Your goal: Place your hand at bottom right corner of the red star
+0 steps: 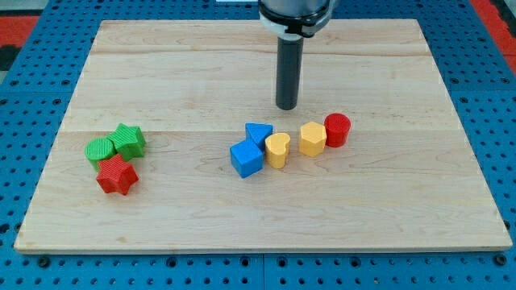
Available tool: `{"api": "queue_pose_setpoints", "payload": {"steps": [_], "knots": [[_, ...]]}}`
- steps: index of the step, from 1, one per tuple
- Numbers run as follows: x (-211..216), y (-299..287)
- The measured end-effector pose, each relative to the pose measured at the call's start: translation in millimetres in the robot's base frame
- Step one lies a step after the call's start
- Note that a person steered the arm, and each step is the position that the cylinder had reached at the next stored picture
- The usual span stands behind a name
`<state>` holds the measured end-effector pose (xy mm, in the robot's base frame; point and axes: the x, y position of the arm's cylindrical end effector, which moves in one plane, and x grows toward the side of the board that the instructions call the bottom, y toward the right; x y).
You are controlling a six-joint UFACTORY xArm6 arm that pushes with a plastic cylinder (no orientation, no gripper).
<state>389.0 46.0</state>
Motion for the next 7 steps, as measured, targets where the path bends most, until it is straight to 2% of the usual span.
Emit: {"api": "queue_pose_setpoints", "payload": {"steps": [1, 2, 3, 4, 7], "knots": [[-2, -8], [-6, -60], [1, -65], [48, -109], [68, -117]]}}
